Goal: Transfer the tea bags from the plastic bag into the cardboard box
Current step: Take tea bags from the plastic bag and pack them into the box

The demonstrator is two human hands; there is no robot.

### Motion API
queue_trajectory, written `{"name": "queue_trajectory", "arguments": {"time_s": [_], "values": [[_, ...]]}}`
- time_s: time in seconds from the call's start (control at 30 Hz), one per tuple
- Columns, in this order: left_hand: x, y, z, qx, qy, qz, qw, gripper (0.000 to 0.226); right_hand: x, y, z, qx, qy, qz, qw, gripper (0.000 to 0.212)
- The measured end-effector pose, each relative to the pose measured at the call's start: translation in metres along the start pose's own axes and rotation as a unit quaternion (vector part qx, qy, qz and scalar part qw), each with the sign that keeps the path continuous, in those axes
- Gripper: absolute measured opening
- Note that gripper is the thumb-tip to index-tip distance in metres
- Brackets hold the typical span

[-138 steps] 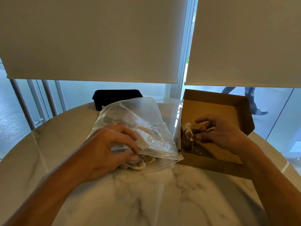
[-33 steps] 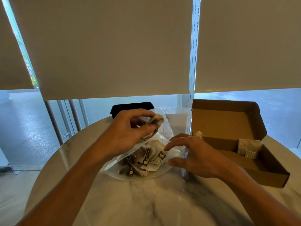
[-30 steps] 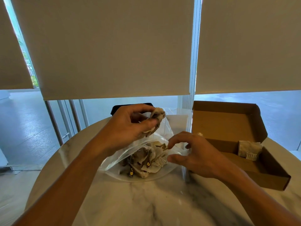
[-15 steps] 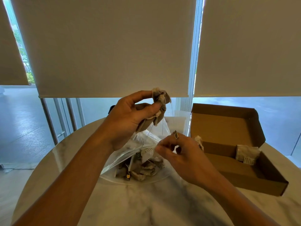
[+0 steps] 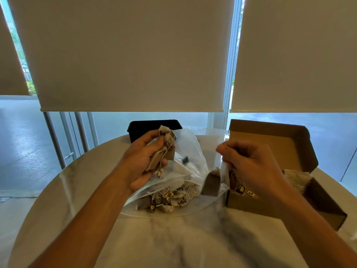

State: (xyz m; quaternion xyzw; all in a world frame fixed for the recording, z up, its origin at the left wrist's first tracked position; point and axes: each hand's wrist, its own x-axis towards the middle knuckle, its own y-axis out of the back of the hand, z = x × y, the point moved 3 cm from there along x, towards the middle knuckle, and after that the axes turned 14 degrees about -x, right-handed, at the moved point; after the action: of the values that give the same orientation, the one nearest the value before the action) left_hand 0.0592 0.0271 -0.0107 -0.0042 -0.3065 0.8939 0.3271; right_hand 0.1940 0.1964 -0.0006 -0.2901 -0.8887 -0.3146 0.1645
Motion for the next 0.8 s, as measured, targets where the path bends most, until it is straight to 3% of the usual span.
{"name": "queue_trajectory", "arguments": {"time_s": [0.13, 0.27, 0.6, 0.8], "values": [[0.003, 0.003, -0.008, -0.016, 0.032, -0.005, 0.999, 0.016, 0.002, 0.006, 0.002, 0.134, -0.048, -0.016, 0.990, 0.020], [0.006, 0.006, -0.015, -0.074, 0.064, -0.001, 0.995, 0.015, 0.002, 0.012, -0.003, 0.244, -0.080, -0.038, 0.966, 0.017], [0.004, 0.010, -0.030, -0.276, 0.165, 0.062, 0.945, 0.016, 0.002, 0.002, -0.007, 0.277, -0.099, -0.083, 0.952, 0.018], [0.004, 0.015, -0.032, -0.258, 0.130, 0.083, 0.954, 0.032, -0.001, -0.011, -0.009, 0.242, -0.106, -0.099, 0.959, 0.021]]}}
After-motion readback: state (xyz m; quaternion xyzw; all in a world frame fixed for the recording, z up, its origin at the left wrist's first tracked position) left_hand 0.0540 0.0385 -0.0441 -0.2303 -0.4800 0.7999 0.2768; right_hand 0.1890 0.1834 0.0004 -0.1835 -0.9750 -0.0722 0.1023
